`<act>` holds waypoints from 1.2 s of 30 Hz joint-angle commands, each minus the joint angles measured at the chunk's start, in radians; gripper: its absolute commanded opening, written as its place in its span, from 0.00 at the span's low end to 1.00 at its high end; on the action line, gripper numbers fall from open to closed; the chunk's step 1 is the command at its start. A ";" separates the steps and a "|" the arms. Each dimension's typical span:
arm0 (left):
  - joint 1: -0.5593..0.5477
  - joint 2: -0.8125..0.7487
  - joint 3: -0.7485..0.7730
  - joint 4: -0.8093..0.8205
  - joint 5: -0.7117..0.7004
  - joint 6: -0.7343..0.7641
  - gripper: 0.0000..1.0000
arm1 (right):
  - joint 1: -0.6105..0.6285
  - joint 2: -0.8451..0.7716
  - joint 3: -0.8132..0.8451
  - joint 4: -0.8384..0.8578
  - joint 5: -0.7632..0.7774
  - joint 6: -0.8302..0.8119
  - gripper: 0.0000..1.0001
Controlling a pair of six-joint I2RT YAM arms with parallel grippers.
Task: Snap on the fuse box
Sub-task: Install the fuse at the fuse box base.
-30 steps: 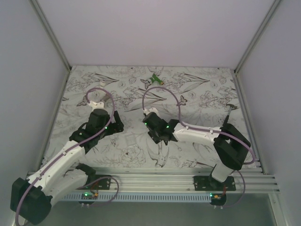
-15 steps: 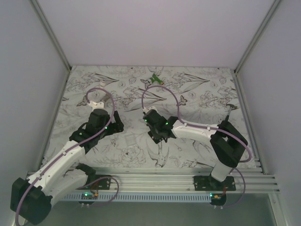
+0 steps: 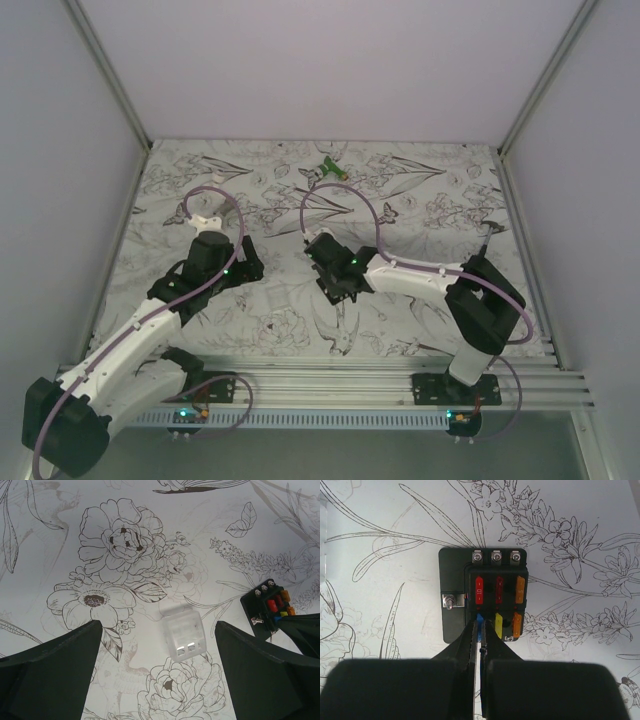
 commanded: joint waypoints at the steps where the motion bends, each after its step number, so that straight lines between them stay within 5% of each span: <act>1: 0.007 -0.015 -0.005 -0.023 0.005 0.001 1.00 | -0.018 0.042 0.004 -0.039 -0.008 -0.024 0.00; 13: 0.008 -0.017 -0.007 -0.023 0.003 -0.001 1.00 | -0.061 0.107 -0.119 -0.061 -0.090 0.007 0.00; 36: 0.008 -0.028 -0.012 -0.031 -0.004 -0.012 1.00 | -0.092 0.382 -0.036 -0.211 -0.143 0.041 0.00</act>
